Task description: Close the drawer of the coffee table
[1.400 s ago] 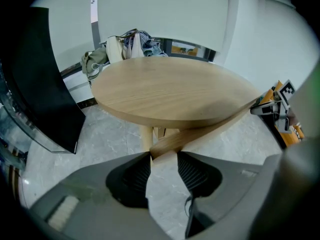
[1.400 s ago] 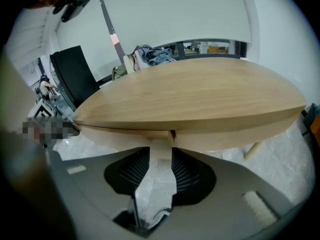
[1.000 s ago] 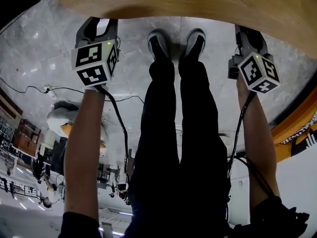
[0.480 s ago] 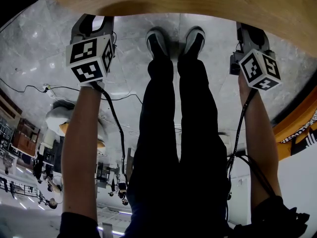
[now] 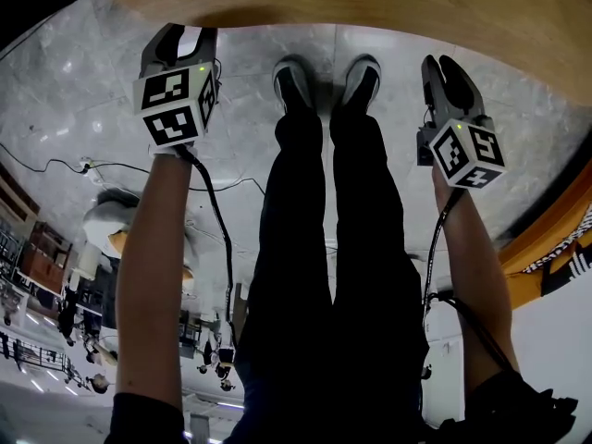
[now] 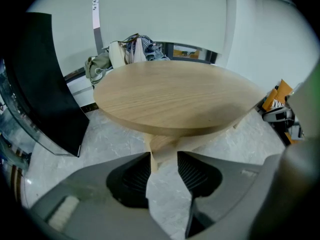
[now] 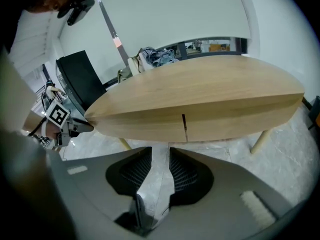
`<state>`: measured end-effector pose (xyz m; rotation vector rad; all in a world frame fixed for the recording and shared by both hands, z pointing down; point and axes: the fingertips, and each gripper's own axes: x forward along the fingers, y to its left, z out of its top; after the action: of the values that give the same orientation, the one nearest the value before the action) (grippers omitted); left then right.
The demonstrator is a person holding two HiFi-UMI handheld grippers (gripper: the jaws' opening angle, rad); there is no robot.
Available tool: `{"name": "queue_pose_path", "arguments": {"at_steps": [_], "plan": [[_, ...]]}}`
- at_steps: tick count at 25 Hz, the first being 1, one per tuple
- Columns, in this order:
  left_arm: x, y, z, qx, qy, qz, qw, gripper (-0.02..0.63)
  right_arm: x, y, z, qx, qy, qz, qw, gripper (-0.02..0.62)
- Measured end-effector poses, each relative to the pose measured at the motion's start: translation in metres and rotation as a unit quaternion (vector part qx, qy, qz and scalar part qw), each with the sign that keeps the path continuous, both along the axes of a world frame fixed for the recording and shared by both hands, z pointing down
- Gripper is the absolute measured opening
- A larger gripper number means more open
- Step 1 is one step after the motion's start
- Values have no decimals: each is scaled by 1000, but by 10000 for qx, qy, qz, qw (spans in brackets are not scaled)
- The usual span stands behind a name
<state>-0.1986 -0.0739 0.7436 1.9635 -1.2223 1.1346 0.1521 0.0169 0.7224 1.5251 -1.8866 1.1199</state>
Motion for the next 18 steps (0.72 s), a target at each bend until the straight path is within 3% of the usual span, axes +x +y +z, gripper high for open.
{"name": "queue_pose_path", "arguments": {"at_steps": [10,18], "plan": [[6,31,-50,104,96,-260,9996,175,-19,-18,-67,478,-202,-364,9980,117],[19,25,-181,1035,606,-533,9913,175,-38,-38,-171,1147,-436,-439,9915,115]]}}
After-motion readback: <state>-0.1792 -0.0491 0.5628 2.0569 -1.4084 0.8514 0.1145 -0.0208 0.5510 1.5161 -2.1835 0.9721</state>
